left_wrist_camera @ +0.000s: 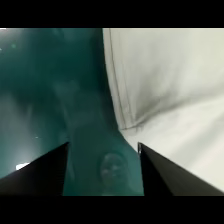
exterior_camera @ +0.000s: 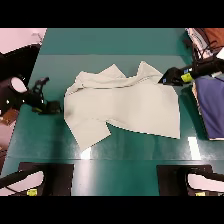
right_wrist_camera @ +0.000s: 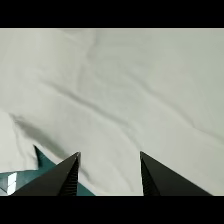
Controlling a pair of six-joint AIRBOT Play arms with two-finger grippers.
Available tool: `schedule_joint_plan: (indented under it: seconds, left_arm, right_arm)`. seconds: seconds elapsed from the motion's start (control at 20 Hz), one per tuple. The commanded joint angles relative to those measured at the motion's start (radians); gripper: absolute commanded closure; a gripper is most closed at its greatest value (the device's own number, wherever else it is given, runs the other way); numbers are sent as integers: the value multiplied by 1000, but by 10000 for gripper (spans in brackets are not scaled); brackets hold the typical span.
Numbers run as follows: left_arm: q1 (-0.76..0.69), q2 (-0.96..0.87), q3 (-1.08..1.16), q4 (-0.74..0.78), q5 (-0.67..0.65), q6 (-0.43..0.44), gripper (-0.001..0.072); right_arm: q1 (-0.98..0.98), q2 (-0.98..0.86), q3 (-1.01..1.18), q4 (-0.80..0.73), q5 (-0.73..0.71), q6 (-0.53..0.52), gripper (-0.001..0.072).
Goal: Fold the shirts.
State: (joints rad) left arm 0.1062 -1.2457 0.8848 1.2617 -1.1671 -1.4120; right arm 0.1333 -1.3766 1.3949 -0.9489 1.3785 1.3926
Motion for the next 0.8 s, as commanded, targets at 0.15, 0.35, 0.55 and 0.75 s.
schedule_joint_plan:
  seconds: [0.15,0.35,0.55,0.75]
  left_arm:
    - [1,32,-192,-252,195,26,192]
    - [-77,32,-205,-298,283,25,346]
    - [-93,36,-161,-288,264,17,680]
    - [-93,80,-73,-286,231,25,680]
  right_arm:
    - [-8,201,-224,65,-89,-3,274]
    - [-29,293,-298,60,-109,1,274]
    - [-198,399,-434,53,-41,23,276]
    - [-435,494,-653,-165,18,77,275]
